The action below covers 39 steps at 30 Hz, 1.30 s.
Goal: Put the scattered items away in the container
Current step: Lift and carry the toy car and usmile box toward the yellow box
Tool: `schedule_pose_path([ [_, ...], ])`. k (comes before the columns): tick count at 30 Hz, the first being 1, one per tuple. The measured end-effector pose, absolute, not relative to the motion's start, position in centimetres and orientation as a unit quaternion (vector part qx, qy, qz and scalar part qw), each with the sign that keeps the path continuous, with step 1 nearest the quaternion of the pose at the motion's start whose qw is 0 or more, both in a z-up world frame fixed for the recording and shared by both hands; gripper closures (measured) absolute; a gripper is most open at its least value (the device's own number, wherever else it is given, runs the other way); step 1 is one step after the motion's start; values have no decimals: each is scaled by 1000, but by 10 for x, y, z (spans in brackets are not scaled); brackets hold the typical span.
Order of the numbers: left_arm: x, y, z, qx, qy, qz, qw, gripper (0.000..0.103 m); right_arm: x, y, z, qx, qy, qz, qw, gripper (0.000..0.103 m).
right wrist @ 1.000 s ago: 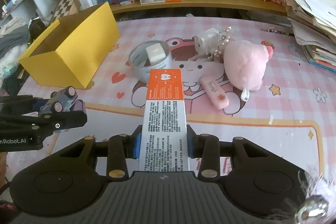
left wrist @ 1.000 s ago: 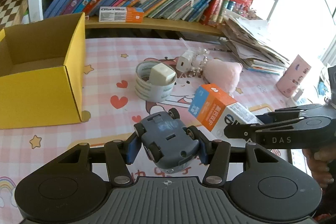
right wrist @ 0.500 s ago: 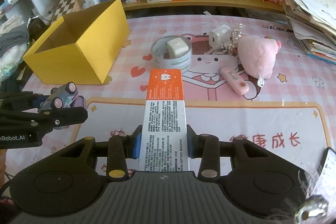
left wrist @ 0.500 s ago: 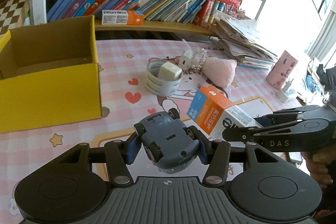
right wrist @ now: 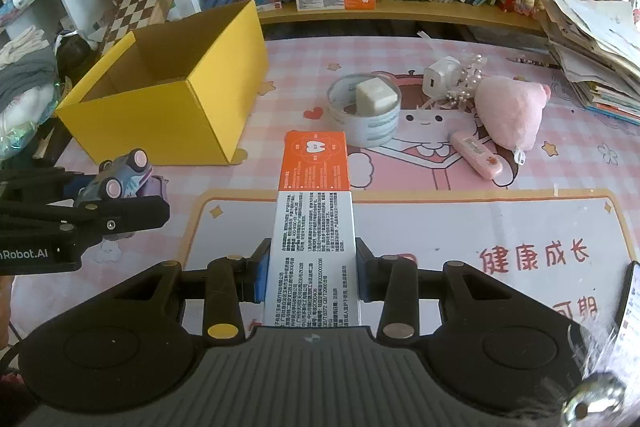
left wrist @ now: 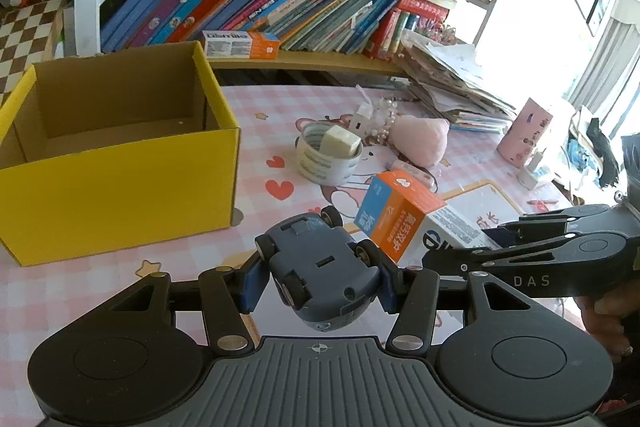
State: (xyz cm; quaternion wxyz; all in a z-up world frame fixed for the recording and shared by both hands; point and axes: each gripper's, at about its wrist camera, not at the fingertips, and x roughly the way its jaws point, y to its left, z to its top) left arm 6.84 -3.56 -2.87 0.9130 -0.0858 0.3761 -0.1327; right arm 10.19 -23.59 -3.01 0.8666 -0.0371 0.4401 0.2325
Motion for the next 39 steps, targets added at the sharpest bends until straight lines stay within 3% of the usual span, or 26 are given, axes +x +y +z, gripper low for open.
schedule_pose_path([
  [39, 13, 55, -16, -135, 321, -94, 933, 50, 55, -131, -1, -108, 379, 298, 869, 66],
])
